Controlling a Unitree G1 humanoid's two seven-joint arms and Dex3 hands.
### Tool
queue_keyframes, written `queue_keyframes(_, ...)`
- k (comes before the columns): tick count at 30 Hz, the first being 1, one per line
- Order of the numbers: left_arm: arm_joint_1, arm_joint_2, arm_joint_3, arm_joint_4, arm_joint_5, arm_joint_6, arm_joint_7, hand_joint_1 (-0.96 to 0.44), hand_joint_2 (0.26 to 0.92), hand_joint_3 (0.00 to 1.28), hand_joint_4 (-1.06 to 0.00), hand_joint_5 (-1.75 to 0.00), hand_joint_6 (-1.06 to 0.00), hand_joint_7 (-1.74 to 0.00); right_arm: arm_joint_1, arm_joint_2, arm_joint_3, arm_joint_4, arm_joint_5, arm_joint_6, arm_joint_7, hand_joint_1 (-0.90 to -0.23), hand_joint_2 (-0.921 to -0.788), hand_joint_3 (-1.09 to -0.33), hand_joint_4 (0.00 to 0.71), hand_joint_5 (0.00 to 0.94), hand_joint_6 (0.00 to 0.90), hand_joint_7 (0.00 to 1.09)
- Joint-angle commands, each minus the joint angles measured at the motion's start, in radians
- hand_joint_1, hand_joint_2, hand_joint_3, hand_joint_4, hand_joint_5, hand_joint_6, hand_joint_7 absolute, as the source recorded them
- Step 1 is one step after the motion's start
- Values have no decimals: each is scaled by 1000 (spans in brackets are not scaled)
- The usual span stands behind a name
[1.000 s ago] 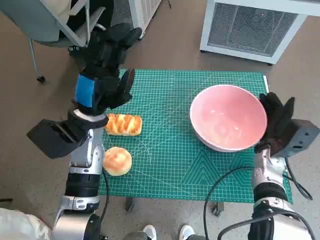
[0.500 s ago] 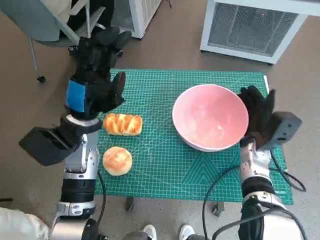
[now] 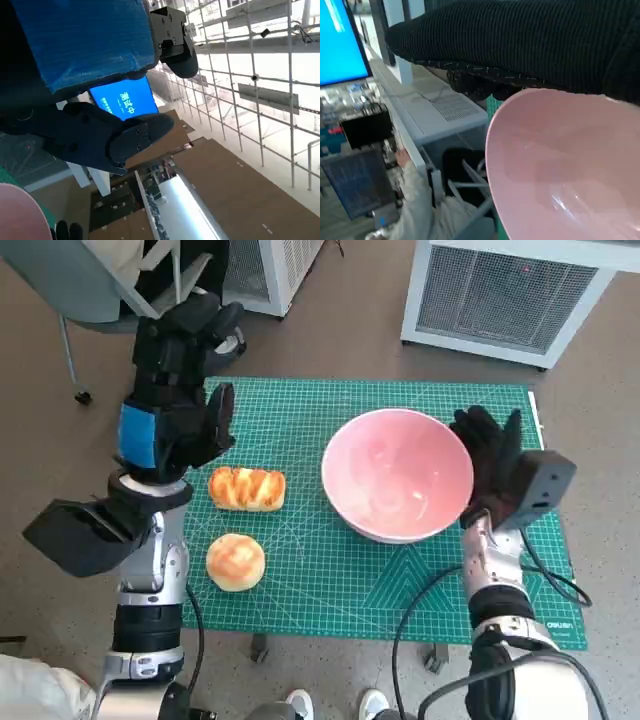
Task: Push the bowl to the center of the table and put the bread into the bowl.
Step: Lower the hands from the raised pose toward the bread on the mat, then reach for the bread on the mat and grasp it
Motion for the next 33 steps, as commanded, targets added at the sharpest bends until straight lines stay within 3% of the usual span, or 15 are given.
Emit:
queue_keyframes(1, 15, 2, 1, -28, 6, 15, 15, -305, 845, 740, 1, -684, 1, -903, 0, 8, 9, 13, -14, 24, -24, -504, -921, -822, 235, 1, 145, 318)
queue_keyframes(7, 23, 8, 4, -37, 5, 26, 22, -304, 840, 746, 1, -680, 1, -896, -19, -14, 42, 2, -51, -4, -62, -490, -921, -830, 249, 8, 142, 328)
queue_keyframes(10, 25, 20, 7, -32, 15, 24, 22, -303, 838, 748, 1, -678, 1, -893, -36, -25, 76, -24, -82, -81, -82, -482, -921, -835, 262, 13, 140, 334)
queue_keyframes(13, 25, 30, 7, -26, 24, 21, 21, -301, 835, 751, 1, -678, 1, -892, -43, -31, 89, -40, -87, -135, -72, -497, -921, -835, 265, 13, 135, 339)
queue_keyframes(17, 15, 57, 7, -3, 50, 21, 17, -295, 828, 757, 1, -701, 1, -894, -57, -49, 108, -79, -93, -248, -26, -536, -921, -826, 256, 3, 78, 449)
queue_keyframes(24, -5, 128, -12, 27, 126, 31, 6, -310, 794, 749, 1, -718, 1, -881, -60, -49, 128, -185, -63, -440, 82, -578, -921, -799, 267, 9, 41, 559)
queue_keyframes(28, -16, 184, -44, 32, 222, 31, 10, -316, 776, 733, 1, -726, 1, -863, -25, -29, 161, -318, -29, -540, 165, -589, -921, -781, 304, 26, 57, 584)
queue_keyframes(33, -46, 268, -93, 62, 359, 27, 11, -332, 788, 635, -10, -691, 1, -827, 21, -13, 217, -480, 23, -594, 256, -605, -921, -758, 316, 28, 72, 605)
